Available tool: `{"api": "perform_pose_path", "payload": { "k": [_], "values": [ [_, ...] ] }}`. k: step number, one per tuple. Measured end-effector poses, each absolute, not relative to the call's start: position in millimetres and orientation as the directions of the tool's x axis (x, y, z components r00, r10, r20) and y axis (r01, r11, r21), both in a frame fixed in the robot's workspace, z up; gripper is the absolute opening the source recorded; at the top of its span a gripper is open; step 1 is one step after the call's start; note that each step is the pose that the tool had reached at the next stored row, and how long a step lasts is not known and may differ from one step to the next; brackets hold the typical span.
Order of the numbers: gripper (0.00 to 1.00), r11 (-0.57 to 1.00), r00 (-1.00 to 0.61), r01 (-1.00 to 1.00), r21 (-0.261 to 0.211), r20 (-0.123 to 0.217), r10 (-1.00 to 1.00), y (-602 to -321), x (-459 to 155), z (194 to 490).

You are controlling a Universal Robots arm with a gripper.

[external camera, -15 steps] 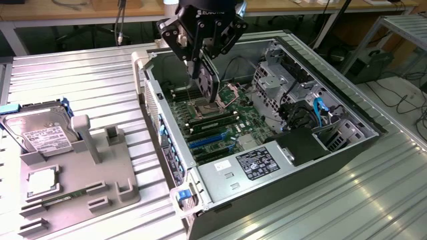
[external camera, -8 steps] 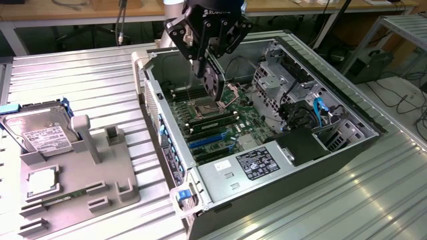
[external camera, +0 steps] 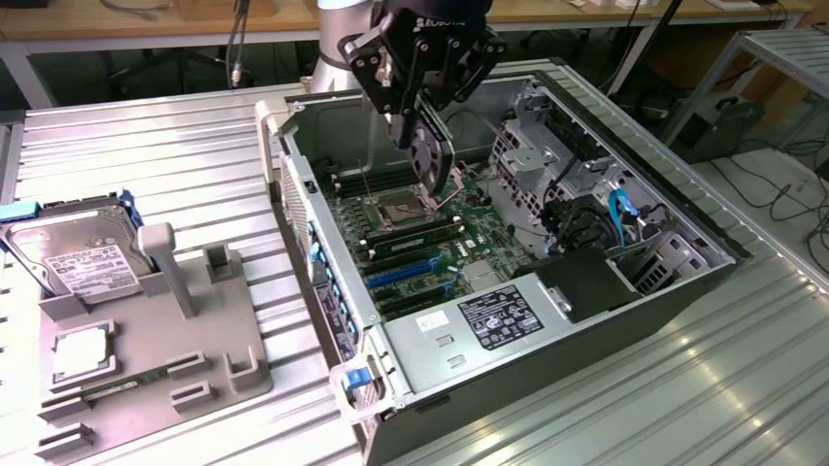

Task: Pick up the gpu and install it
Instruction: 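Pick up the gpu and move the gpu toward the slot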

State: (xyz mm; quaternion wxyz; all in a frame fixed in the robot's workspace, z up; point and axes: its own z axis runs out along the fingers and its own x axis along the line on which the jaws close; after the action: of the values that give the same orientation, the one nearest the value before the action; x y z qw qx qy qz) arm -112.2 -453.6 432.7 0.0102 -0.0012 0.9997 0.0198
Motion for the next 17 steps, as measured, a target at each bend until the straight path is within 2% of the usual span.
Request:
{"api": "perform_pose_path", "payload": {
  "k": [17],
  "values": [
    [0.28,0.999,-1.0,-0.003,0.04,-0.021,-0.002,-454,-89,433]
  ]
}}
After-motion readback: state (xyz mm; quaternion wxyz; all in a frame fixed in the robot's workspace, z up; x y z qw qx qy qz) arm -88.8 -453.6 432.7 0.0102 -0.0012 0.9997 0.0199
